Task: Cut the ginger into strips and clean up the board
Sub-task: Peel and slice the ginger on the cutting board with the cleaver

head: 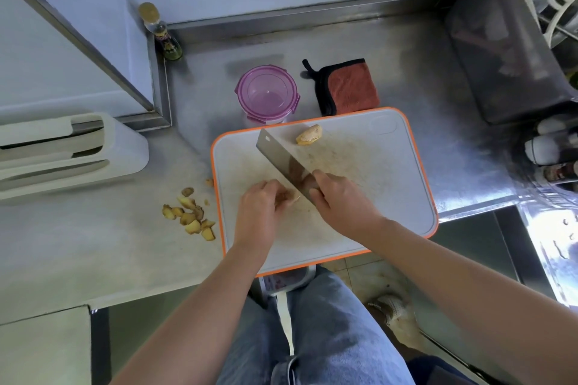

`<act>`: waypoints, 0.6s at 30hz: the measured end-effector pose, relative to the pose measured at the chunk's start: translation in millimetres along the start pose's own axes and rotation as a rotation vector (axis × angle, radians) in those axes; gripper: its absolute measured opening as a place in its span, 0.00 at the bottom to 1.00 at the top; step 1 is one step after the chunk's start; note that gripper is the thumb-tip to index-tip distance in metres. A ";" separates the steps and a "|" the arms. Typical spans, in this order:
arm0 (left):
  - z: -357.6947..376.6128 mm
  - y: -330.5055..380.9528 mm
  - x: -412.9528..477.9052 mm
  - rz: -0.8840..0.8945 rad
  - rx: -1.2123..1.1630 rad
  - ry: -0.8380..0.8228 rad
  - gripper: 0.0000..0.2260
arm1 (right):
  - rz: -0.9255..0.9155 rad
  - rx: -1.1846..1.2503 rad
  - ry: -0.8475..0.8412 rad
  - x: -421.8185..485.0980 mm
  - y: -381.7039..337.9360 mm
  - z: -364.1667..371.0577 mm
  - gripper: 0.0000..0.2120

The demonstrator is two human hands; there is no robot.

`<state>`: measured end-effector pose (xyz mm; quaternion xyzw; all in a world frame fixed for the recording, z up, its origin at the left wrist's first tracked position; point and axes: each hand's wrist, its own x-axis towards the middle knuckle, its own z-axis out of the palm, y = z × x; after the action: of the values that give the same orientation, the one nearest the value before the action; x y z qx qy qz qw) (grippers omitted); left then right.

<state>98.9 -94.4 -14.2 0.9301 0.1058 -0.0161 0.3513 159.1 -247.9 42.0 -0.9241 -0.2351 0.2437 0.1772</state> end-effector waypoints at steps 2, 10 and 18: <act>-0.3 1.3 0.1 -0.010 -0.002 -0.001 0.03 | -0.019 -0.055 -0.036 -2.8 -1.4 -1.6 0.08; 1.2 1.6 1.4 -0.005 -0.002 0.005 0.02 | -0.011 -0.101 -0.112 -8.4 -2.1 -3.6 0.04; 2.5 1.1 4.1 0.016 -0.018 0.011 0.03 | 0.018 -0.134 -0.123 -8.1 -6.8 6.9 0.08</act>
<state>103.2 -96.1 -15.8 0.9278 0.1004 -0.0073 0.3593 146.8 -244.9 42.4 -0.9192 -0.2529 0.2855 0.0981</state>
